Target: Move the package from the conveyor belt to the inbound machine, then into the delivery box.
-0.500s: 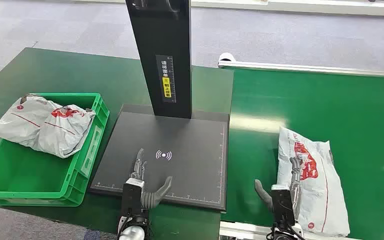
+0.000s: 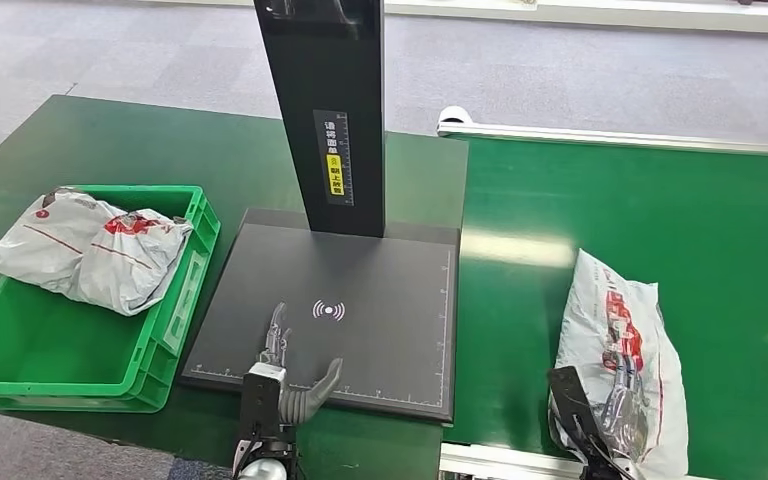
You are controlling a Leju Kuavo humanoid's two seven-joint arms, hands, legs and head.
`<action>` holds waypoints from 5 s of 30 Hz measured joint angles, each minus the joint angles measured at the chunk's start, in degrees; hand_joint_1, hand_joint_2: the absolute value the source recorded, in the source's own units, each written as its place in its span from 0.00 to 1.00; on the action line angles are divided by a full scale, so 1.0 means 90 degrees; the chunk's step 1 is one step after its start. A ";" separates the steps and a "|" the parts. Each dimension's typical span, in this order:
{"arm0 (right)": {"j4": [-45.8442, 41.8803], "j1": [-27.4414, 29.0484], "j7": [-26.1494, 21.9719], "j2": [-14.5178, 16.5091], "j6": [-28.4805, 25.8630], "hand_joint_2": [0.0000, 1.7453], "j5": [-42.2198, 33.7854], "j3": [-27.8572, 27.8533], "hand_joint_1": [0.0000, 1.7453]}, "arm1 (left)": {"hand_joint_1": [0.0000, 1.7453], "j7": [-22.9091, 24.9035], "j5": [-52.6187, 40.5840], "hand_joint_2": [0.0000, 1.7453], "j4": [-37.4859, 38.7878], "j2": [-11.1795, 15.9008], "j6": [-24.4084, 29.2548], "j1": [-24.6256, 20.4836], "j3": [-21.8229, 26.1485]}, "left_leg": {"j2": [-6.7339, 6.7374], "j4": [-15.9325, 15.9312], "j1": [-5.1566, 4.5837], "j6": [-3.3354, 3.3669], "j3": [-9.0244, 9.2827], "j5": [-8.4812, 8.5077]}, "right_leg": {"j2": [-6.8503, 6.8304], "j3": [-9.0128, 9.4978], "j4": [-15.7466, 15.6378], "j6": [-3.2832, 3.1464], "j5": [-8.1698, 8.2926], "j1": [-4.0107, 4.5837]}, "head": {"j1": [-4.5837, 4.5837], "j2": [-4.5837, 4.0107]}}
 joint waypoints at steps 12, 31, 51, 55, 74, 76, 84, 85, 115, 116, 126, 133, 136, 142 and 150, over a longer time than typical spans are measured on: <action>0.0033 -0.0143 0.1179 0.0130 0.1090 1.00 0.1709 -0.0795 0.00 | 0.00 0.0231 -0.0144 1.00 -0.0389 0.0056 -0.0017 0.0289 -0.0010 | -0.0038 0.0000 0.0000 0.0025 0.0070 -0.0011 | -0.0039 0.0093 -0.0025 0.0030 -0.0025 -0.0002 | 0.0002 0.0000; -0.0285 -0.0234 0.0447 0.0404 0.0478 1.00 0.1510 -0.0915 1.00 | 0.00 0.0321 -0.0073 1.00 -0.0665 0.0256 0.0084 0.0512 0.0056 | -0.0027 0.0000 0.0001 0.0048 0.0105 -0.0022 | -0.0039 0.0154 -0.0061 0.0046 -0.0012 0.0000 | 0.0001 0.0001; -0.0668 -0.0039 -0.0045 0.0514 -0.0011 1.00 0.1265 -0.0849 1.00 | 0.00 0.0288 -0.0014 1.00 -0.0727 0.0306 0.0087 0.0543 0.0076 | -0.0029 0.0000 0.0002 0.0047 0.0047 -0.0021 | -0.0040 0.0097 -0.0059 0.0046 -0.0012 0.0002 | 0.0001 -0.0001; -0.1006 0.0085 -0.0619 0.0508 -0.0572 1.00 0.0783 -0.0730 1.00 | 0.00 0.0179 0.0078 1.00 -0.0692 0.0310 0.0050 0.0517 0.0062 | -0.0027 0.0000 0.0002 0.0047 0.0042 -0.0021 | -0.0035 0.0090 -0.0058 0.0046 -0.0011 0.0002 | 0.0001 0.0000; -0.3229 -0.0448 -0.1569 0.0525 0.0006 1.00 -0.1716 0.1021 1.00 | 0.00 -0.0022 0.0088 1.00 0.0170 0.0165 -0.0313 -0.0081 -0.0331 | -0.0018 0.0000 0.0002 0.0046 0.0032 -0.0012 | -0.0022 0.0075 -0.0049 0.0042 -0.0006 0.0002 | 0.0002 -0.0001; -0.3266 -0.0445 -0.1516 0.0542 0.0405 1.00 -0.1895 0.1052 1.00 | 0.00 -0.0007 0.0049 1.00 0.0222 0.0156 -0.0377 -0.0099 -0.0340 | -0.0016 0.0000 0.0002 0.0045 0.0029 -0.0015 | -0.0019 0.0072 -0.0050 0.0042 -0.0006 0.0002 | 0.0002 0.0001; -0.2663 -0.0762 -0.1000 0.0565 0.3181 1.00 -0.2476 0.2092 1.00 | 0.00 0.0076 -0.0053 1.00 0.0522 0.0066 -0.0565 -0.0294 -0.0406 | -0.0017 -0.0001 0.0005 0.0042 0.0030 -0.0011 | -0.0018 0.0069 -0.0044 0.0040 -0.0005 0.0005 | 0.0001 -0.0001; -0.2563 -0.0800 -0.0998 0.0573 0.3297 1.00 -0.2508 0.2278 1.00 | 0.00 0.0080 -0.0040 1.00 0.0549 0.0055 -0.0534 -0.0311 -0.0406 | -0.0018 -0.0001 0.0005 0.0042 0.0029 -0.0009 | -0.0020 0.0068 -0.0042 0.0040 -0.0006 0.0005 | 0.0001 0.0000; -0.1205 -0.1795 -0.1220 0.0625 0.2102 1.00 -0.2608 0.3448 0.00 | 0.00 -0.0015 -0.0216 1.00 -0.0371 0.0112 0.0741 -0.0043 0.0087 | -0.0019 0.0000 0.0003 0.0042 0.0024 -0.0009 | -0.0021 0.0064 -0.0041 0.0040 -0.0005 0.0004 | 0.0002 -0.0001; -0.1203 -0.1770 -0.1497 0.0642 0.1943 1.00 -0.2732 0.3377 0.00 | 0.00 0.0001 -0.0343 1.00 -0.0491 0.0146 0.0734 -0.0023 0.0109 | -0.0019 0.0000 0.0003 0.0042 0.0025 -0.0009 | -0.0021 0.0064 -0.0041 0.0040 -0.0005 0.0004 | 0.0002 -0.0001; -0.2370 -0.1209 -0.4173 0.0818 0.0939 1.00 -0.4118 0.2737 0.00 | 0.00 -0.0021 -0.0920 1.00 -0.1547 0.0396 0.0690 -0.0008 0.0681 | -0.0015 0.0000 0.0004 0.0042 0.0026 -0.0009 | -0.0016 0.0061 -0.0041 0.0040 -0.0006 0.0004 | 0.0002 0.0000; -0.2792 -0.1088 -0.4171 0.0828 0.0924 1.00 -0.4135 0.2675 0.00 | 0.00 -0.0025 -0.0924 1.00 -0.1771 0.0463 0.0687 -0.0003 0.0815 | -0.0015 0.0000 0.0003 0.0042 0.0032 -0.0008 | -0.0016 0.0067 -0.0041 0.0038 -0.0004 0.0004 | 0.0002 0.0000; -0.2853 -0.1069 -0.4171 0.0831 0.0924 1.00 -0.4134 0.2668 0.00 | 0.00 -0.0025 -0.0924 1.00 -0.1800 0.0471 0.0687 -0.0001 0.0831 | -0.0016 0.0000 0.0003 0.0042 0.0031 -0.0009 | -0.0016 0.0066 -0.0041 0.0038 -0.0004 0.0004 | 0.0002 0.0000; -0.2930 -0.1048 -0.4176 0.0831 0.0880 1.00 -0.4205 0.2657 0.00 | 0.00 -0.0028 -0.0971 1.00 -0.1866 0.0483 0.0759 0.0010 0.0863 | -0.0016 0.0000 0.0004 0.0042 0.0031 -0.0009 | -0.0016 0.0065 -0.0041 0.0038 -0.0004 0.0004 | 0.0002 -0.0001; -0.3470 -0.0897 -0.4032 0.0787 0.0923 1.00 -0.4782 0.2262 0.00 | 0.00 0.0025 -0.1324 1.00 -0.2557 0.0723 0.0632 0.0153 0.0997 | -0.0016 0.0000 0.0004 0.0042 0.0030 -0.0009 | -0.0016 0.0065 -0.0041 0.0038 -0.0004 0.0004 | 0.0002 0.0000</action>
